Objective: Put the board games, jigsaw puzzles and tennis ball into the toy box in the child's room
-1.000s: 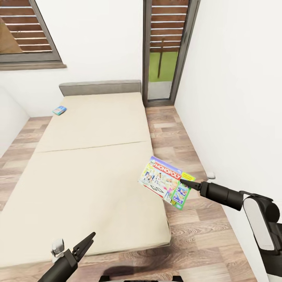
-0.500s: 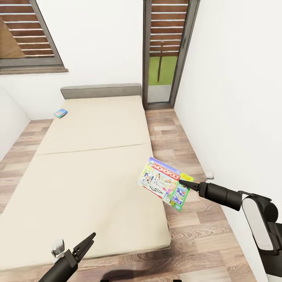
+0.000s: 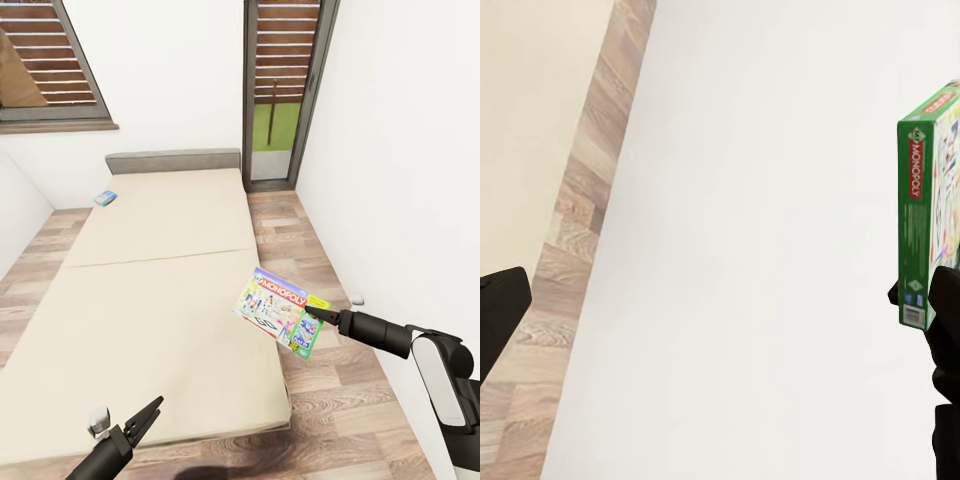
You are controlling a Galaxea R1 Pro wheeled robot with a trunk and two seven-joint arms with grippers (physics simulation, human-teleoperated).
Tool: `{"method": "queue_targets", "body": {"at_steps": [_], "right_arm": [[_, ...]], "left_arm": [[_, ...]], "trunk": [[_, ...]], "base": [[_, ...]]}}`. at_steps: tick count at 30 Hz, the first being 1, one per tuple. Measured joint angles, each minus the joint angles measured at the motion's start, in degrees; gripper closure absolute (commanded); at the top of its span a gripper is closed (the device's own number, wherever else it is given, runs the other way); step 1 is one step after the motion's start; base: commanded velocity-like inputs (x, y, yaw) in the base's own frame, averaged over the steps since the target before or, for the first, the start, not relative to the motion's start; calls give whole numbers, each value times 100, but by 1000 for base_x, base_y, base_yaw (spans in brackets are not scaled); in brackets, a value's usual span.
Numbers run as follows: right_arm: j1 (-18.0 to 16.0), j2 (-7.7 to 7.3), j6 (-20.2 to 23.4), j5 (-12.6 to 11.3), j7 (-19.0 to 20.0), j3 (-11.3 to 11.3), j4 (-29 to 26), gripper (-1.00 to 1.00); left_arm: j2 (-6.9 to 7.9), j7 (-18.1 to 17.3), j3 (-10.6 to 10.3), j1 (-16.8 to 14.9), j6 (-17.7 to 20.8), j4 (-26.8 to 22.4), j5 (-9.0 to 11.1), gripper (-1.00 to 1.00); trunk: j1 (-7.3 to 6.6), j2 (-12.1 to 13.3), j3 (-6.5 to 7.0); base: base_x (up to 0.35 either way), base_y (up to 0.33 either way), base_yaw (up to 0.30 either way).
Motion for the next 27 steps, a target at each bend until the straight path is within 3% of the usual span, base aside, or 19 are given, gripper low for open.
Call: {"method": "queue_targets", "body": {"at_steps": [27], "right_arm": [[0,-6,5,-3,0,-11,0,100]], "left_arm": [[-2,-187,20,1,9,80,13,-100]], "trunk": [[0,0,246]], "base": [[0,0,0]]}}
